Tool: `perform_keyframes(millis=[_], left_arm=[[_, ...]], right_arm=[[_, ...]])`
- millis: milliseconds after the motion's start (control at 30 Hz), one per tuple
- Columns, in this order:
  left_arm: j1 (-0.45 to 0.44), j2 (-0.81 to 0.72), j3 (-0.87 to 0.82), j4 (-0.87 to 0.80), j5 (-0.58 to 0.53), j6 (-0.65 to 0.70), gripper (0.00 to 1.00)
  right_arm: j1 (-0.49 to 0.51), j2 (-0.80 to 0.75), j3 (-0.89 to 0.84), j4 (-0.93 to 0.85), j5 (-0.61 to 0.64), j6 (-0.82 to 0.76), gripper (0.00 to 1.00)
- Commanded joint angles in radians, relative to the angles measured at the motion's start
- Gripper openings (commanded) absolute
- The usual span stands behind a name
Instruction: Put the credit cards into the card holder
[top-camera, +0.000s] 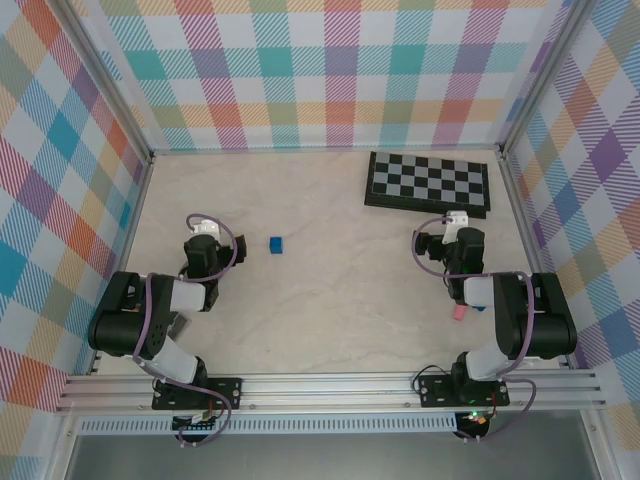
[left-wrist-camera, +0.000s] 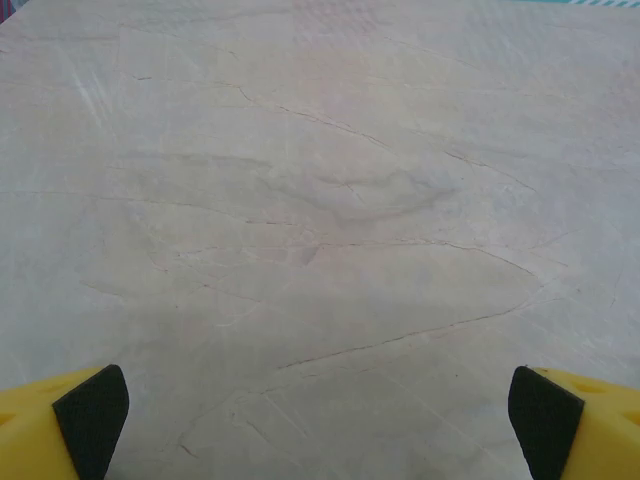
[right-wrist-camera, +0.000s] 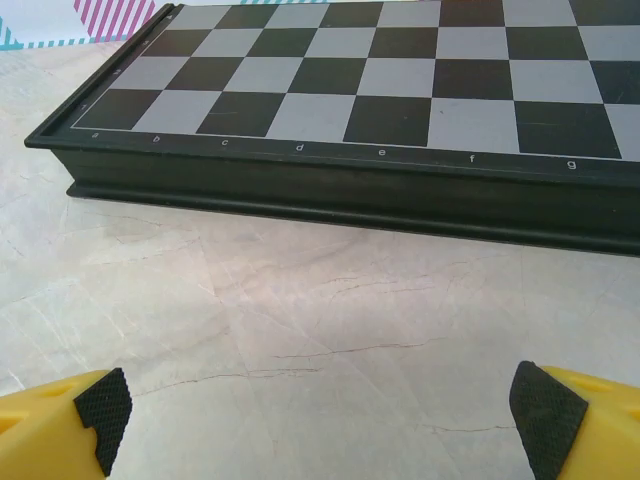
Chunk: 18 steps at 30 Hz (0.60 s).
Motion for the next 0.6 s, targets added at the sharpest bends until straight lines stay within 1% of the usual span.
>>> perform_keyframes(millis=[0,567], left_arm=[[0.007,0.002,0.018,0.019,0.016,0.004,1.00],[0.006,-0.001,0.013,0.027,0.023,0.007,1.00]], right_arm=[[-0.007,0.000,0.018,0.008,-0.021,-0.009,1.00],[-0.007,-0.001,0.019,0.009,-0.021,-0.009,1.00]])
